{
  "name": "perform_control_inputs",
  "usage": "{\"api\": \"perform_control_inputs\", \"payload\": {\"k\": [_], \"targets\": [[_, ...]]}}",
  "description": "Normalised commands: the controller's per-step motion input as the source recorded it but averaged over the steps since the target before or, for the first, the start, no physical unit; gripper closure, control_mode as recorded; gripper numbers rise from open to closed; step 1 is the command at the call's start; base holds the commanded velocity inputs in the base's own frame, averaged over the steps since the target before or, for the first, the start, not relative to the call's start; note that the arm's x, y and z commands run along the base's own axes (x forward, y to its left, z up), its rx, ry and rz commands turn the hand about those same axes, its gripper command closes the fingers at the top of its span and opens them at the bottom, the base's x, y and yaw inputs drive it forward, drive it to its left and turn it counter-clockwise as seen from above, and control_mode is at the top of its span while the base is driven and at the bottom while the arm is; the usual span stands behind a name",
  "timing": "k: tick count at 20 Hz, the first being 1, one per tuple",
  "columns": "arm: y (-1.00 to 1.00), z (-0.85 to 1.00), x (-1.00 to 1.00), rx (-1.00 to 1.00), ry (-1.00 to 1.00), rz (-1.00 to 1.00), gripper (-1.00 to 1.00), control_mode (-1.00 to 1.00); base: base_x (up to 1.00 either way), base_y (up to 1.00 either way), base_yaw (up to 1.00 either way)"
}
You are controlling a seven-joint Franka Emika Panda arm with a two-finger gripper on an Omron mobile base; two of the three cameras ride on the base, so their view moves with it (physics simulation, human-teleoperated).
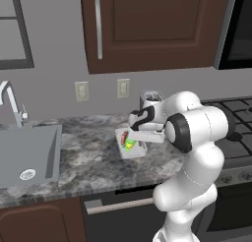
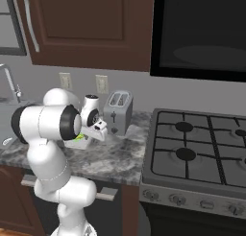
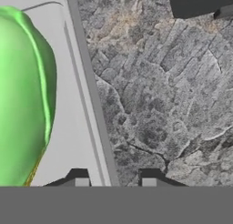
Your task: Place the tupperware on the top shelf of the fridge. Make space for the tupperware among the existing items by rearranging them on the shelves if needed. Close the fridge door when finished.
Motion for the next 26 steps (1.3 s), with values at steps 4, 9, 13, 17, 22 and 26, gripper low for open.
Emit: {"api": "perform_control_inputs", "payload": {"k": [4, 9, 13, 17, 22, 26], "targets": [[0.0, 0.0, -0.07, 0.0, -0.01, 0.01, 1.0, -1.0, 0.0, 0.0, 0.0], [-0.01, 0.68, -0.51, 0.03, -0.05, -0.02, 1.0, -1.0, 0.0, 0.0, 0.0], [-0.03, 1.0, -0.59, 0.0, -0.09, -0.1, 1.0, -1.0, 0.0, 0.0, 0.0], [-0.16, 1.0, -0.74, 0.01, -0.06, -0.12, 1.0, -1.0, 0.0, 0.0, 0.0], [-0.21, 0.94, -0.91, 0.01, -0.14, -0.07, 1.0, -1.0, 0.0, 0.0, 0.0], [-0.07, 0.69, -0.82, 0.0, -0.27, -0.08, 1.0, -1.0, 0.0, 0.0, 0.0]]}}
